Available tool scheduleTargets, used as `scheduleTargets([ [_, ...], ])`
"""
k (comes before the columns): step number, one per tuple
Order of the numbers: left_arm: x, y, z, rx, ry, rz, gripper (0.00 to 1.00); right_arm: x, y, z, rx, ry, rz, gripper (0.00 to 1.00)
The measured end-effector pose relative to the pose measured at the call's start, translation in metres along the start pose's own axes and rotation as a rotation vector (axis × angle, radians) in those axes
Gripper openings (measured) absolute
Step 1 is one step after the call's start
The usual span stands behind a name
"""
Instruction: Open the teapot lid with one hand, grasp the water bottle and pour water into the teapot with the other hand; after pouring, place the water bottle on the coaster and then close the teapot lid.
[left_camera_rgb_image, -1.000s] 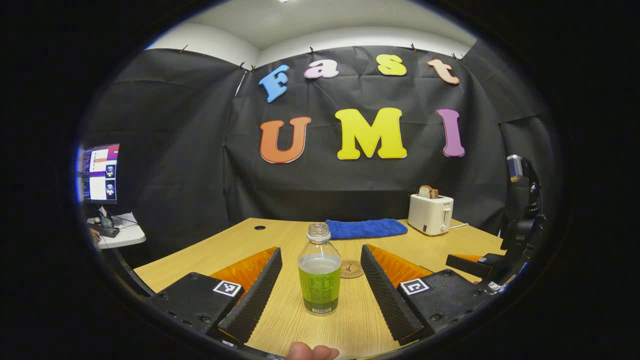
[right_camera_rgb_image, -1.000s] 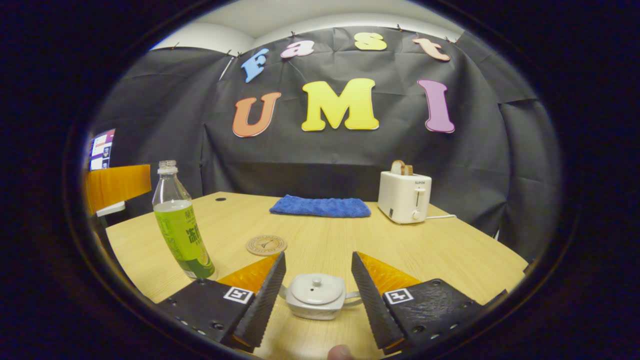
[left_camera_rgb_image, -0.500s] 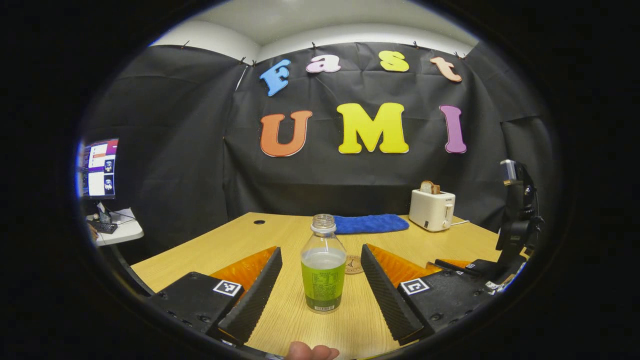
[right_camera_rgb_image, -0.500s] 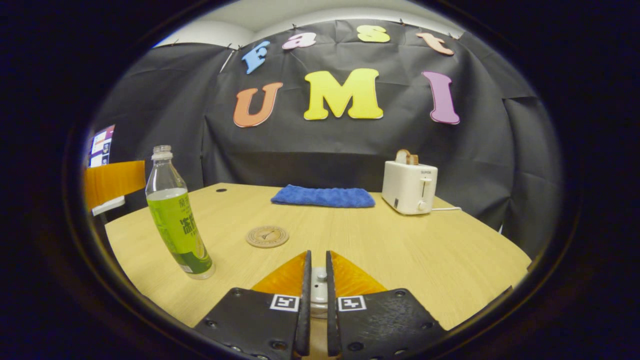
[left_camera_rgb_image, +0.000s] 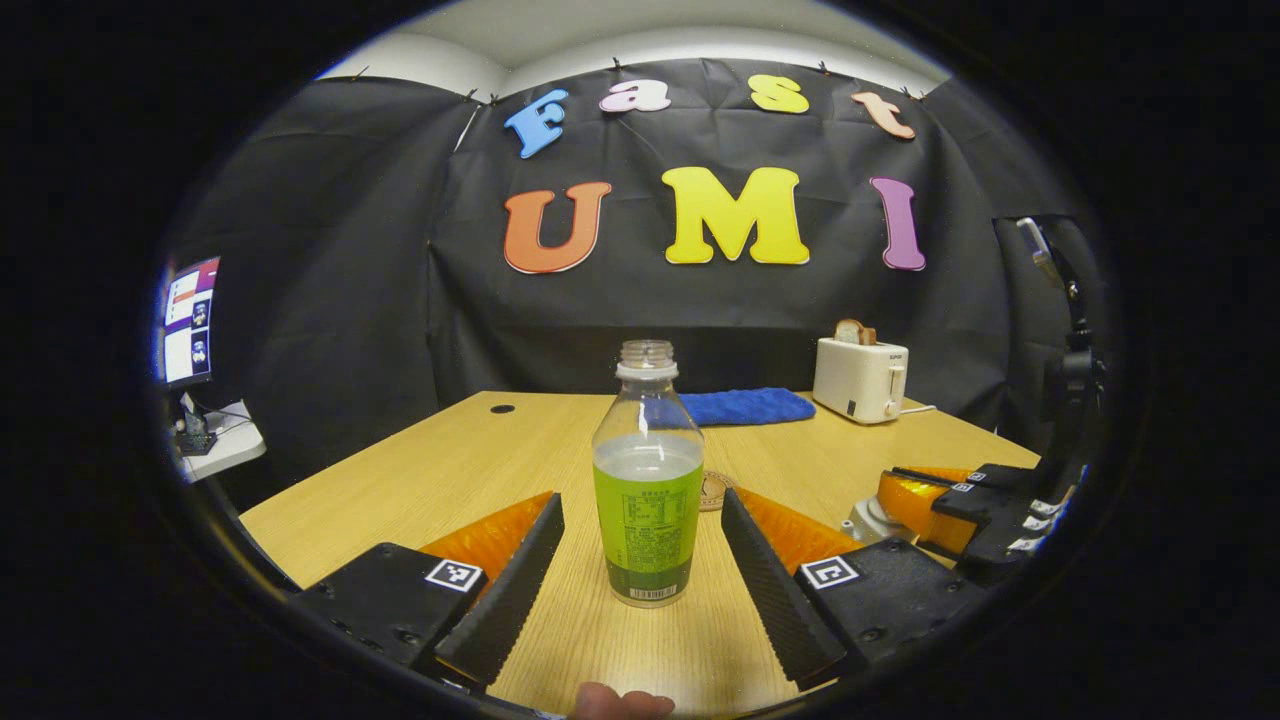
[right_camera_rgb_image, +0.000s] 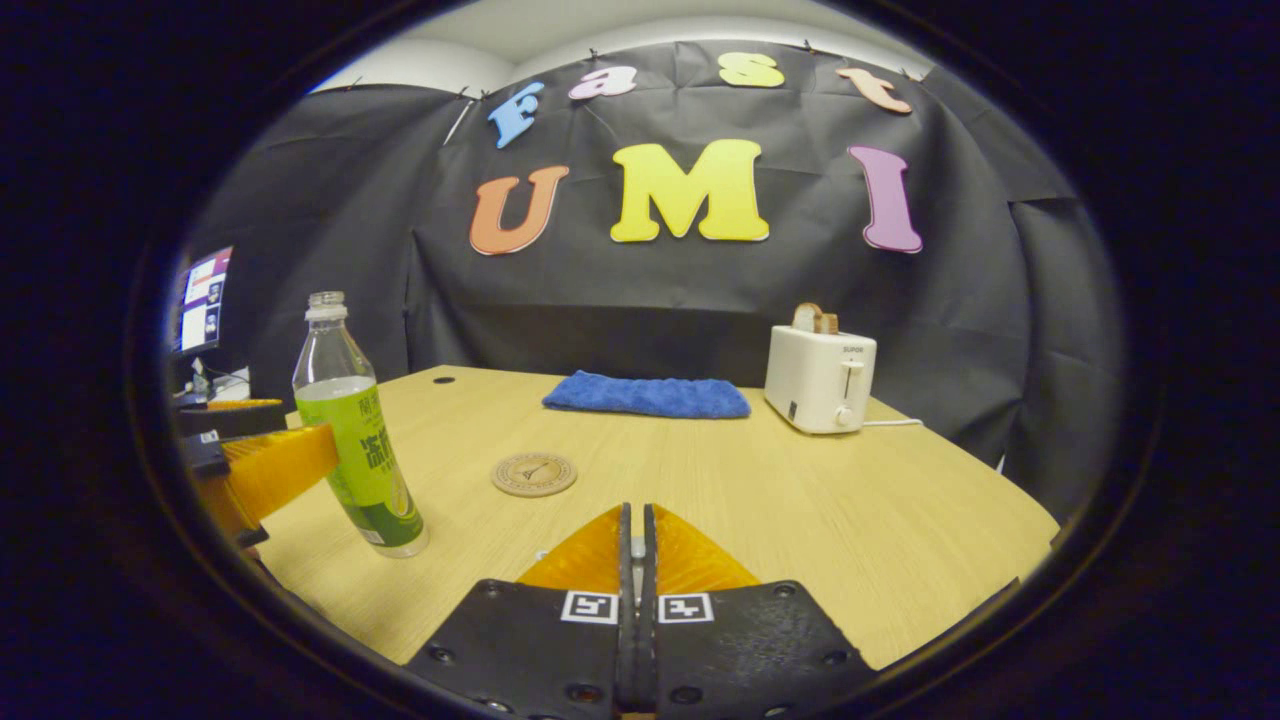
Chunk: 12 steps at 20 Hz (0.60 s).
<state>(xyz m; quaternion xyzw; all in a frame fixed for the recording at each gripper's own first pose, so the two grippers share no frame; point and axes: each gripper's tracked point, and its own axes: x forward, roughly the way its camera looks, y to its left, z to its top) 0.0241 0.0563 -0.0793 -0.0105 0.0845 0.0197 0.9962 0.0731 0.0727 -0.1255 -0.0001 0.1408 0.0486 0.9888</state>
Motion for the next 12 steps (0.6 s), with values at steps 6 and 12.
scheduleTargets([
  [6,0.013,-0.006,-0.023,-0.02,0.05,-0.013,0.99,-0.004,-0.001,0.014,0.019,-0.025,0.015,0.0],
  [12,0.028,-0.008,-0.035,-0.004,0.089,-0.013,0.99,-0.013,-0.006,0.026,0.013,-0.047,0.019,0.0],
])
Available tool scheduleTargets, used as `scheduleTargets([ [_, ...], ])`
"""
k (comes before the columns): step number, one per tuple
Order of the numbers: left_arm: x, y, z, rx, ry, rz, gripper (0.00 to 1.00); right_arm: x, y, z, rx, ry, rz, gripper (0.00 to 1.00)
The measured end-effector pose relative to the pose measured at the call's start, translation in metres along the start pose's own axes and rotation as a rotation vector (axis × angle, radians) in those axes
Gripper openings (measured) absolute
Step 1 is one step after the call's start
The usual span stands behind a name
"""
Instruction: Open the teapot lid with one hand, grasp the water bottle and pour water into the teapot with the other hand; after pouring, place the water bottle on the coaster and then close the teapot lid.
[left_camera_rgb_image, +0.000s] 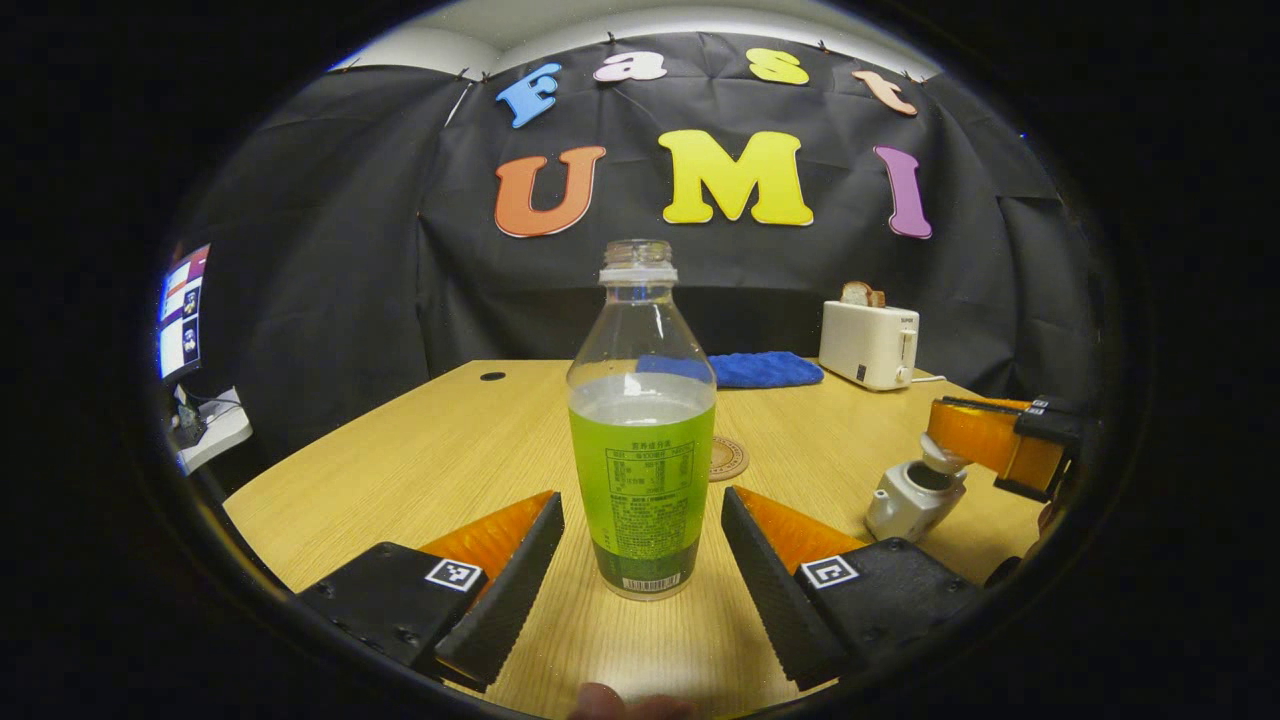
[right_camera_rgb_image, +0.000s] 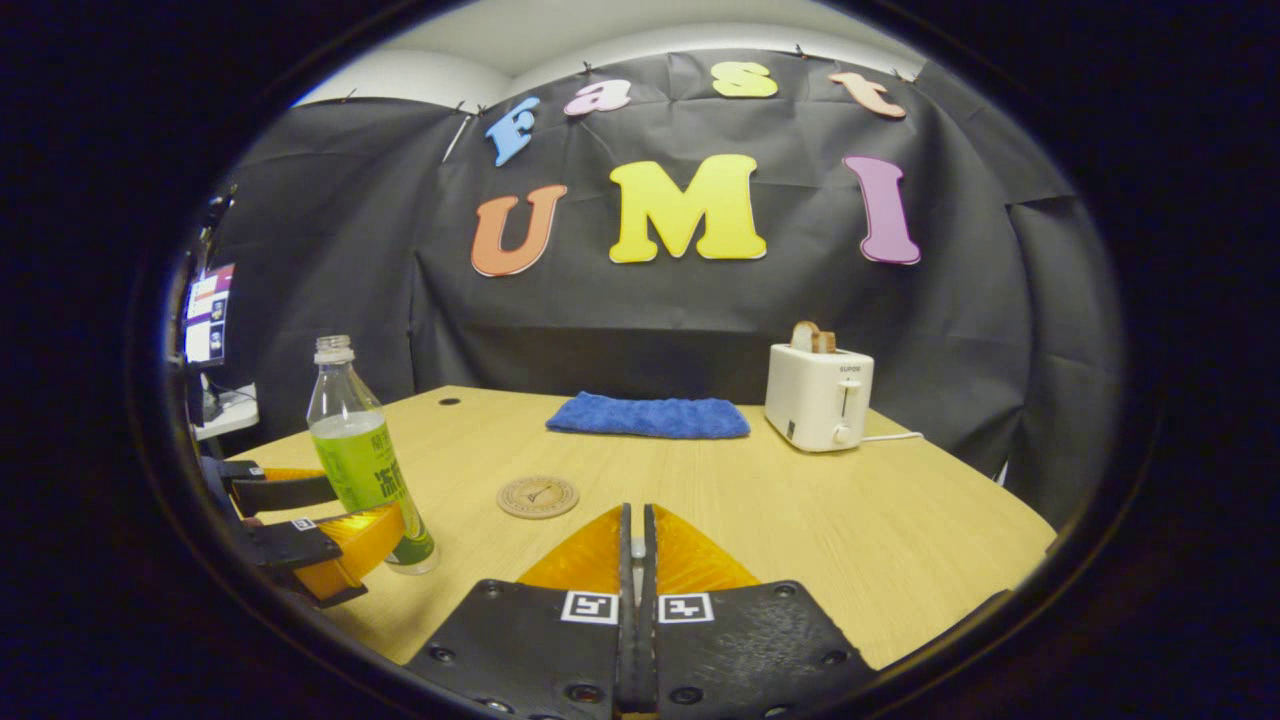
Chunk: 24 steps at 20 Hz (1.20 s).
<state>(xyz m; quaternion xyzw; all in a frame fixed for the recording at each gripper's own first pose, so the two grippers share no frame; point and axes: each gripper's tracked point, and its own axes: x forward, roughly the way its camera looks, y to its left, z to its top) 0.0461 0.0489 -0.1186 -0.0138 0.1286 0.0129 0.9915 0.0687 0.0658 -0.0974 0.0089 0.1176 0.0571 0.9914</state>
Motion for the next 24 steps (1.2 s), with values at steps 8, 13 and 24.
scheduleTargets([
  [8,0.01,-0.003,-0.009,0.022,0.04,-0.018,0.83,-0.021,-0.015,0.02,-0.017,-0.04,0.0,0.0],
  [13,0.004,-0.001,-0.001,0.181,0.065,-0.014,0.76,-0.03,-0.038,0.027,-0.013,-0.054,-0.012,0.0],
  [24,-0.01,0.02,0.036,1.039,0.072,0.161,0.73,-0.05,-0.096,0.031,-0.037,-0.066,-0.04,0.0],
])
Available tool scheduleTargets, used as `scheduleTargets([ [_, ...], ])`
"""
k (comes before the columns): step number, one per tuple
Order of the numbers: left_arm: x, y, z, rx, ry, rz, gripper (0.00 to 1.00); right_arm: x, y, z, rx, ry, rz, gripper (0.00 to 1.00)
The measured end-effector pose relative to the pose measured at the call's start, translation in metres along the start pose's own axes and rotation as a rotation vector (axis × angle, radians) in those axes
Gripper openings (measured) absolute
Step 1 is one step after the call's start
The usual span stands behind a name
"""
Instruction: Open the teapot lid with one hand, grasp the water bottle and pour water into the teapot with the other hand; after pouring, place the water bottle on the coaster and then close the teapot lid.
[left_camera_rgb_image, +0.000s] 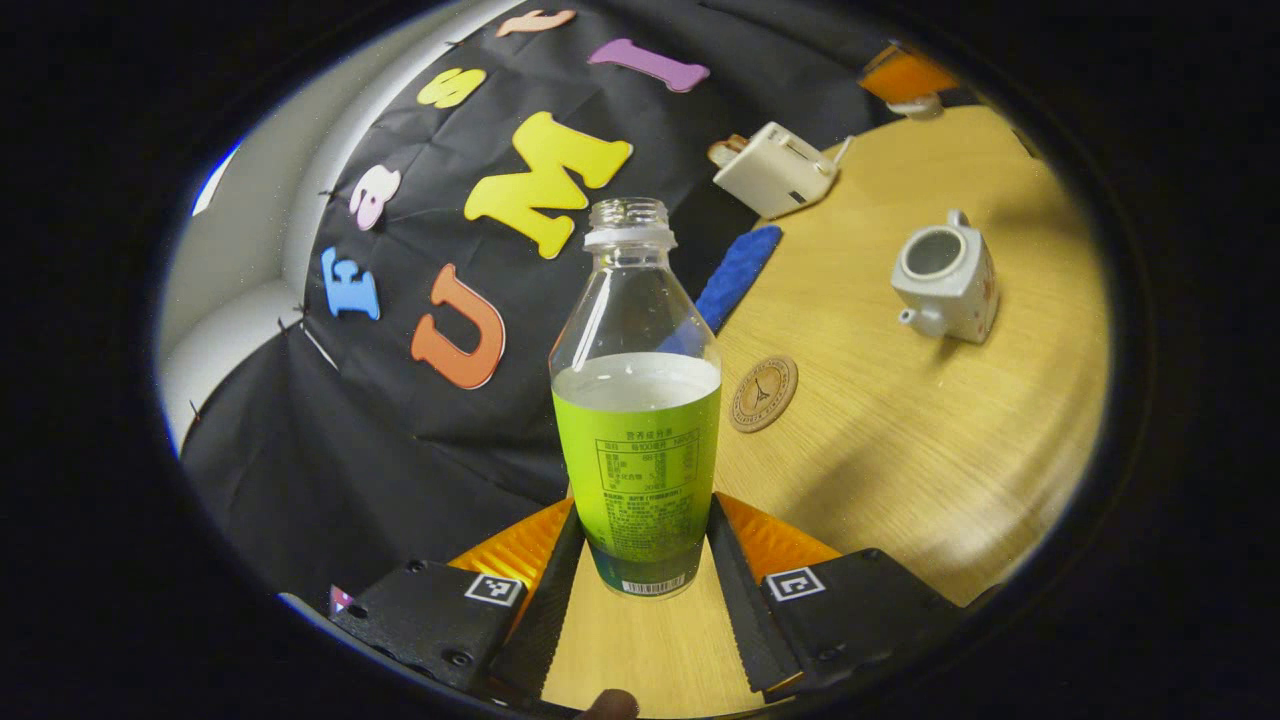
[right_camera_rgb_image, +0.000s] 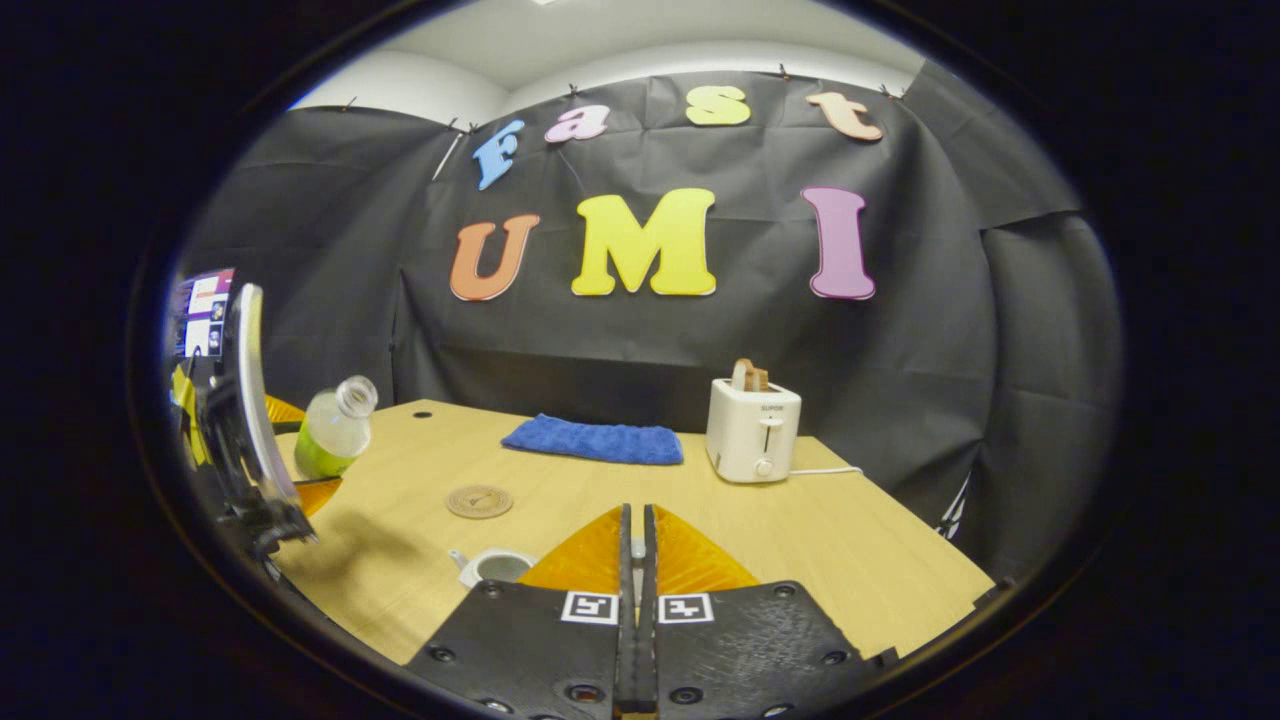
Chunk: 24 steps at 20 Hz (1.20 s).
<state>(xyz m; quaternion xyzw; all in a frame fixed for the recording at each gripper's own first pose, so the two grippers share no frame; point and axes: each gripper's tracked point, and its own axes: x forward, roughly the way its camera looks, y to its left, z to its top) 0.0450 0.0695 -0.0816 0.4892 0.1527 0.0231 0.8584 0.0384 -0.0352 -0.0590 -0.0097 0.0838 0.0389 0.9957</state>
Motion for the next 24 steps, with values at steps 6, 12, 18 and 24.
scheduleTargets([
  [6,0.009,-0.009,0.014,0.298,0.003,-0.004,0.73,-0.006,-0.018,-0.011,-0.002,0.012,-0.008,0.0],
  [12,0.012,-0.014,0.038,0.525,0.004,-0.005,0.73,-0.005,-0.028,-0.024,0.01,0.032,-0.002,0.0],
  [18,0.009,-0.015,0.055,0.686,-0.014,0.019,0.73,-0.009,-0.043,-0.025,0.018,0.023,-0.012,0.0],
  [24,0.012,-0.019,0.07,0.817,-0.021,0.027,0.73,-0.012,-0.045,-0.029,0.022,0.027,-0.011,0.0],
])
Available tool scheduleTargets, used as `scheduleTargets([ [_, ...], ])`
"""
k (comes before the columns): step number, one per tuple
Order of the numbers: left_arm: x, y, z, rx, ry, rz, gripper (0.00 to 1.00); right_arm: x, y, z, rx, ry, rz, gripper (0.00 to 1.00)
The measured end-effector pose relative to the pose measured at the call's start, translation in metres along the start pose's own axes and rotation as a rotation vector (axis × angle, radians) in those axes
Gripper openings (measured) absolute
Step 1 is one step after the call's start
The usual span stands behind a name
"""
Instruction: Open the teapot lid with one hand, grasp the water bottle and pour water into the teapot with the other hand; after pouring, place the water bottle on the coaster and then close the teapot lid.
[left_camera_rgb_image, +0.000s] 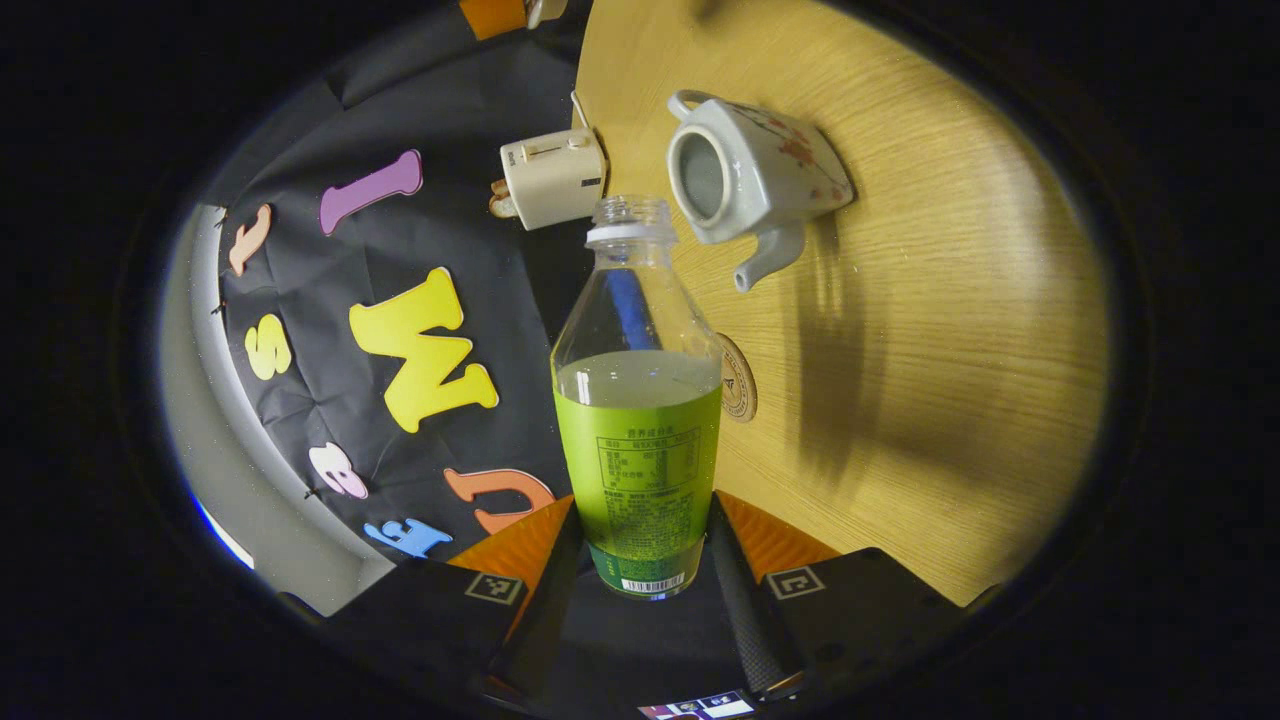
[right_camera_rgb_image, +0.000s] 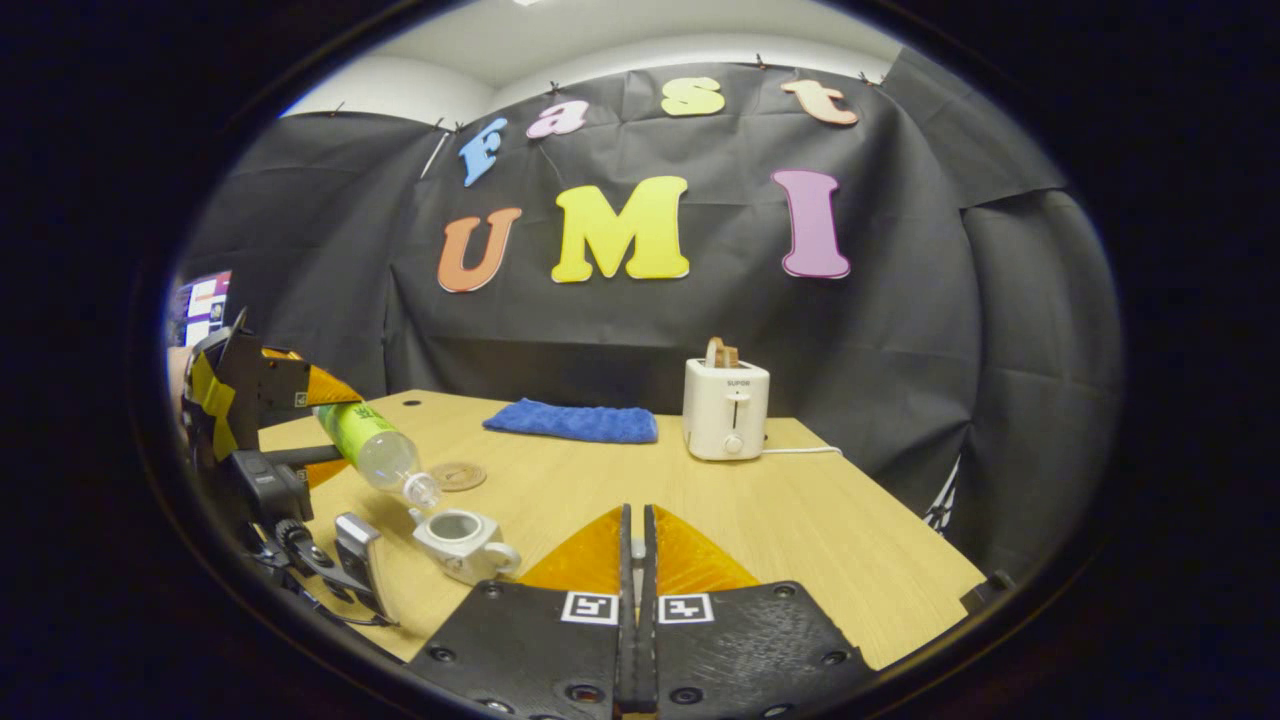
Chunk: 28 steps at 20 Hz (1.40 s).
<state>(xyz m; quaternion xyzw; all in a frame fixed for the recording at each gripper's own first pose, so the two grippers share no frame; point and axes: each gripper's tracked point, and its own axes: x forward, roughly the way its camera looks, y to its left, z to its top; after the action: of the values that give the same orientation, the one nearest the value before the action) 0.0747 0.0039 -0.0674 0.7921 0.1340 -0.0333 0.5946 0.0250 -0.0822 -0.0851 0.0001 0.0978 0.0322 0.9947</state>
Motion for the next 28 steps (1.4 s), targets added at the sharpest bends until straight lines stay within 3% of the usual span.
scheduleTargets([
  [12,0.002,0.031,0.012,0.206,0.002,0.061,0.73,-0.003,-0.002,0.001,-0.006,-0.006,-0.001,0.0],
  [28,0.003,0.059,0.013,0.339,0.031,0.135,0.73,-0.005,0.003,0.001,-0.01,-0.008,0.012,0.0],
])
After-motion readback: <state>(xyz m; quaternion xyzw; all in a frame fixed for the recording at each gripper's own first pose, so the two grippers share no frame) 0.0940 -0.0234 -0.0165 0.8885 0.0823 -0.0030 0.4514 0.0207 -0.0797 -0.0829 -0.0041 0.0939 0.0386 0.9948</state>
